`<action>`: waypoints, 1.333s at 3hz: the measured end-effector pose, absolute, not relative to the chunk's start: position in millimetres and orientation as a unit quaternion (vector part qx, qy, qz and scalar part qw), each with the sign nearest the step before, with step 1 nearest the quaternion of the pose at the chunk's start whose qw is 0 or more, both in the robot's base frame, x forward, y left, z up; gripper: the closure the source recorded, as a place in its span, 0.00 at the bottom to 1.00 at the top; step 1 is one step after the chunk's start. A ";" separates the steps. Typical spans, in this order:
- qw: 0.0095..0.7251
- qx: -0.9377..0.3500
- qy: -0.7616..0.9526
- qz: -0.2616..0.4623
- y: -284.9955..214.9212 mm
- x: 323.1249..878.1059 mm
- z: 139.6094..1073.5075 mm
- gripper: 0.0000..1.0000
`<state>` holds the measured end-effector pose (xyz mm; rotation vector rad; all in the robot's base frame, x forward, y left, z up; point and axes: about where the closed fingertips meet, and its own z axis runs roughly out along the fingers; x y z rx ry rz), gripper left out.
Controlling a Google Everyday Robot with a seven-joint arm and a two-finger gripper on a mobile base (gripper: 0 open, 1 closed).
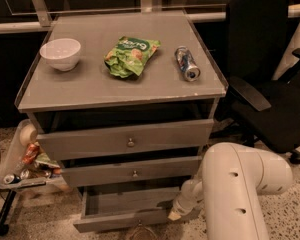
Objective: Open bottom drawer
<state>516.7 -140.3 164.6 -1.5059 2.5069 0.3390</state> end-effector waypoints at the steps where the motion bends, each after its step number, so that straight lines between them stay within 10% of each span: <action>1: 0.095 -0.499 0.854 0.109 -146.0 511.5 165.6 1.00; 4: 0.081 -0.498 0.856 0.112 -144.9 497.0 164.0 1.00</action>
Offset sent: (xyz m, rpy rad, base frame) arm -0.1898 -0.0513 0.0013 -0.0640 0.2248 -0.2287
